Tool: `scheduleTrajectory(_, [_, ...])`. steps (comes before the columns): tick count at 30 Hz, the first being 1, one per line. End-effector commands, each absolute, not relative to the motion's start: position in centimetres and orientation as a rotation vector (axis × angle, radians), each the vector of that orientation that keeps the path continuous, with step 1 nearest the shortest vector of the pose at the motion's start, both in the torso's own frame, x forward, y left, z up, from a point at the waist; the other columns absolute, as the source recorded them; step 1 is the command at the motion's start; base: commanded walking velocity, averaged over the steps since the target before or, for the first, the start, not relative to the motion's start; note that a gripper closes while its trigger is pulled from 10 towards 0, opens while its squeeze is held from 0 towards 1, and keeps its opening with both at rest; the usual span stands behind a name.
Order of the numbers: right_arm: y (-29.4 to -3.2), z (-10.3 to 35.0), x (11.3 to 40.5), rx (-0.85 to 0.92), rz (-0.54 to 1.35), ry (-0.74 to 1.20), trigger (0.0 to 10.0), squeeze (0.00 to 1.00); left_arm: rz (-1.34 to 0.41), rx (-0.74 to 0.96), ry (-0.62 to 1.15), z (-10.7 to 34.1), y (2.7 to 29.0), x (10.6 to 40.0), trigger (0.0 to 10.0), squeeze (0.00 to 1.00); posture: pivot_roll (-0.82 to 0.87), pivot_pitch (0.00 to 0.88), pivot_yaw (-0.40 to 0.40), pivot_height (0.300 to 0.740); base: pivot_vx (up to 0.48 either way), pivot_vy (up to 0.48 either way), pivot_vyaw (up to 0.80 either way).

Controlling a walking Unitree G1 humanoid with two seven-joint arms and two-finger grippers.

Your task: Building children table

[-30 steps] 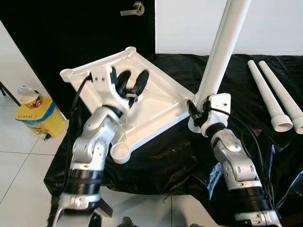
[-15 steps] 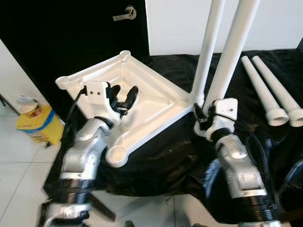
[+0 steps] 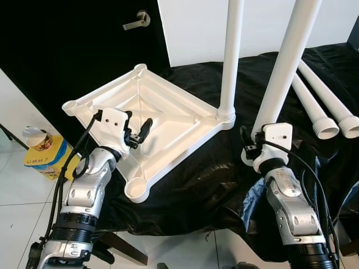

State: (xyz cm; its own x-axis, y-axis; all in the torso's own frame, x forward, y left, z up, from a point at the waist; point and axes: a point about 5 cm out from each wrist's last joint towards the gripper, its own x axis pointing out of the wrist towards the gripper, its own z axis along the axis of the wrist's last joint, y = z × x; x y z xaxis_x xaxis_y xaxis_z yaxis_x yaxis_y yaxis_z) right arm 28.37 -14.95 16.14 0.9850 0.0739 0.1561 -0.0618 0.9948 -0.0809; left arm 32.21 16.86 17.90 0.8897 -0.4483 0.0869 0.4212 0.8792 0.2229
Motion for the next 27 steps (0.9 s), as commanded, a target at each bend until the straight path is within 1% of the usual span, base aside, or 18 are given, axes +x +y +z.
scheduleTrajectory(1, [-14.5,16.7,28.3,-0.072,0.078,-0.189,10.0,0.0,-0.456,0.245,-0.12,17.4,17.4,32.1,10.0,0.0,-0.19,0.042,0.142,0.74,0.0,0.0,0.0])
scheduleTrajectory(8, [-14.2,16.6,28.5,-0.059,0.081,-0.187,10.0,0.0,-0.459,0.292,-0.114,17.2,17.9,32.0,10.0,0.0,-0.13,0.037,0.132,0.74,0.0,0.0,0.0])
scheduleTrajectory(12, [-14.1,16.5,28.6,-0.055,0.084,-0.186,10.0,0.0,-0.455,0.301,-0.12,17.3,18.0,32.1,10.0,0.0,-0.13,0.037,0.13,0.74,0.0,0.0,0.0])
scheduleTrajectory(13, [-13.9,16.6,28.7,-0.054,0.092,-0.185,10.0,0.0,-0.451,0.314,-0.124,17.3,18.2,32.1,10.0,0.0,-0.11,0.043,0.113,0.74,0.0,0.0,0.0])
scheduleTrajectory(16, [-13.8,16.6,28.8,-0.055,0.101,-0.185,10.0,0.0,-0.449,0.326,-0.123,17.2,18.4,31.9,10.0,0.0,-0.11,0.043,0.107,0.74,0.0,0.0,0.0])
scheduleTrajectory(21, [-13.8,16.8,29.1,-0.06,0.115,-0.185,10.0,0.0,-0.437,0.439,-0.063,16.1,19.4,31.7,10.0,0.0,-0.09,0.061,0.09,0.74,0.0,0.0,0.0])
scheduleTrajectory(23, [-13.8,16.8,29.1,-0.06,0.115,-0.185,10.0,0.0,-0.437,0.439,-0.063,16.1,19.4,31.7,10.0,0.0,-0.09,0.061,0.09,0.74,0.0,0.0,0.0])
scheduleTrajectory(24, [-13.8,16.8,29.0,-0.059,0.116,-0.184,10.0,0.0,-0.415,0.492,-0.026,15.6,19.9,31.9,10.0,0.0,-0.09,0.066,0.09,0.74,0.0,0.0,0.0])
scheduleTrajectory(25, [-13.8,16.8,29.0,-0.059,0.116,-0.184,10.0,0.0,-0.415,0.492,-0.026,15.6,19.9,31.9,10.0,0.0,-0.09,0.066,0.09,0.74,0.0,0.0,0.0])
scheduleTrajectory(27, [-13.7,16.8,29.0,-0.058,0.116,-0.182,10.0,0.0,-0.395,0.546,0.012,15.2,20.3,32.1,10.0,0.0,-0.09,0.071,0.091,0.74,0.0,0.0,0.0])
